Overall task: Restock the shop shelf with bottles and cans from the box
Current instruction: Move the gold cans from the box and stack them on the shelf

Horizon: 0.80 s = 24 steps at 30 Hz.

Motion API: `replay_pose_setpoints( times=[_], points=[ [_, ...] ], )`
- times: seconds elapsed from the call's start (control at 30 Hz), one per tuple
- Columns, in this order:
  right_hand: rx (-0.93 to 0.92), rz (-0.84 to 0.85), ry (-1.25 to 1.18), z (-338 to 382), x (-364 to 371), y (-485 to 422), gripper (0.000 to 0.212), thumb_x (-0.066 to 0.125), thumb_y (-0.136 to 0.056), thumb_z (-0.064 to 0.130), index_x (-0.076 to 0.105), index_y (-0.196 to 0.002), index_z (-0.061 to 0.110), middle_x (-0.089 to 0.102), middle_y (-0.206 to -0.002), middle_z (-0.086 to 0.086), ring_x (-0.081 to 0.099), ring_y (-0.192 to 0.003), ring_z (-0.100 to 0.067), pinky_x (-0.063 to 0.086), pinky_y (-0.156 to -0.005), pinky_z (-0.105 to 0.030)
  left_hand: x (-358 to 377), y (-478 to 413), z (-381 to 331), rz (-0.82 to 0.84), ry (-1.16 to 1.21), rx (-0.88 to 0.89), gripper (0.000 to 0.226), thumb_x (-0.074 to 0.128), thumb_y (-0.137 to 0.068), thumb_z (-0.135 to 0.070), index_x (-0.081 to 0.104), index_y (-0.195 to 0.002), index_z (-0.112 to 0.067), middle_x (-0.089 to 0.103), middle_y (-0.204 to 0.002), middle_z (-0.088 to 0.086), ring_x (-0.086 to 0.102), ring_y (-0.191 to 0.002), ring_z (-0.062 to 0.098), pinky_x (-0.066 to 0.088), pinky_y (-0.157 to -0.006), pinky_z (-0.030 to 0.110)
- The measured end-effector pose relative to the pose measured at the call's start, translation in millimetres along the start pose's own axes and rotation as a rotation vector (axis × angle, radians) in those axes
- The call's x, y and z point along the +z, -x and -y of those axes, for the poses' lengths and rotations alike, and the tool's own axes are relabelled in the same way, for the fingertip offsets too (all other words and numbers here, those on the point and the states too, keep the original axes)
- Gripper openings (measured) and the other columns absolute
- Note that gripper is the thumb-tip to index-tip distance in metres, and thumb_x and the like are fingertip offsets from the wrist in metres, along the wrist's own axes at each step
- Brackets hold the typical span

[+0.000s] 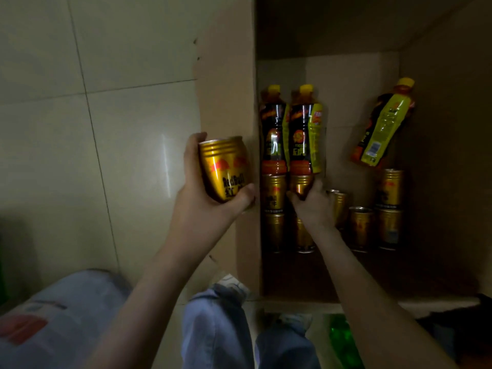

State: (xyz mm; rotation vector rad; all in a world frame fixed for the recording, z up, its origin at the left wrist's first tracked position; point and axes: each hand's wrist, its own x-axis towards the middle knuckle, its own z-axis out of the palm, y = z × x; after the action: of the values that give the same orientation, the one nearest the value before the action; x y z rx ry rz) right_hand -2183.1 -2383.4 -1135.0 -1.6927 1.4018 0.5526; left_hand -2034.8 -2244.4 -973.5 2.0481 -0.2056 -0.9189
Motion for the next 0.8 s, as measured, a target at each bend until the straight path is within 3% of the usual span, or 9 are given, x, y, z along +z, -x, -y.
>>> replay_pose_setpoints(
  times=[0.1,0.2,0.37,0.5,0.63,0.73,0.8],
  points=[
    [-0.002,-0.067,0.036,0,7,-11,0.061,0.067,-0.085,0.035,0.039,-0.132,0.008,0.058,-0.121,-0.014,0.053,-0.116,-0.033,0.045,-0.094,-0.039,-7,-5,15,0.021,-0.006,-0.023,0.086,0.078,-0.068,-0.035,0.025,-0.135,-0.043,0.06,-0.1,-0.027,0.068,-0.085,0.007,0.059,-0.077,0.041],
    [-0.01,-0.006,-0.098,0,-9,-1,0.049,0.069,-0.086,0.026,0.048,-0.128,0.012,0.058,-0.104,0.001,0.054,-0.099,-0.017,0.04,-0.083,-0.027,-15,3,20,-0.001,0.076,-0.078,0.086,0.075,-0.06,-0.041,0.029,-0.133,-0.043,0.063,-0.104,-0.015,0.069,-0.089,0.017,0.057,-0.08,0.05],
    [-0.049,-0.054,-0.352,10,-63,70,0.051,0.073,-0.083,0.025,0.052,-0.129,0.019,0.063,-0.109,0.004,0.059,-0.106,-0.015,0.047,-0.091,-0.031,-37,35,-22,0.026,0.157,-0.136,0.083,0.077,-0.06,-0.032,0.032,-0.13,-0.041,0.063,-0.105,-0.006,0.069,-0.088,0.017,0.057,-0.081,0.048],
    [-0.078,-0.024,-0.664,55,-139,171,0.044,0.073,-0.082,0.017,0.058,-0.122,0.03,0.066,-0.109,0.011,0.061,-0.105,-0.006,0.049,-0.093,-0.03,-57,71,-104,0.117,0.198,-0.108,0.08,0.075,-0.065,-0.023,0.033,-0.131,-0.035,0.061,-0.108,0.0,0.067,-0.091,0.02,0.056,-0.083,0.049],
    [-0.142,-0.048,-0.867,105,-227,297,0.046,0.077,-0.074,0.027,0.062,-0.117,0.026,0.07,-0.11,0.003,0.064,-0.109,-0.017,0.048,-0.097,-0.038,-78,121,-211,0.3,0.197,-0.009,0.094,0.082,-0.068,-0.022,0.026,-0.143,-0.029,0.056,-0.125,0.005,0.064,-0.103,0.019,0.053,-0.09,0.047],
    [-0.229,-0.057,-1.021,137,-291,401,0.072,0.085,-0.06,0.046,0.062,-0.122,0.018,0.069,-0.116,-0.01,0.063,-0.111,-0.029,0.05,-0.095,-0.042,-98,171,-297,0.481,0.175,0.115,0.095,0.081,-0.059,-0.036,0.028,-0.138,-0.04,0.056,-0.123,0.0,0.065,-0.101,0.017,0.054,-0.09,0.046],
    [-0.3,-0.071,-1.12,149,-327,467,0.082,0.085,-0.059,0.044,0.056,-0.129,0.012,0.065,-0.121,-0.017,0.062,-0.112,-0.033,0.051,-0.094,-0.045,-111,208,-349,0.595,0.158,0.19,0.096,0.08,-0.06,-0.034,0.025,-0.14,-0.039,0.055,-0.12,-0.002,0.065,-0.099,0.013,0.055,-0.089,0.038]
  ],
)
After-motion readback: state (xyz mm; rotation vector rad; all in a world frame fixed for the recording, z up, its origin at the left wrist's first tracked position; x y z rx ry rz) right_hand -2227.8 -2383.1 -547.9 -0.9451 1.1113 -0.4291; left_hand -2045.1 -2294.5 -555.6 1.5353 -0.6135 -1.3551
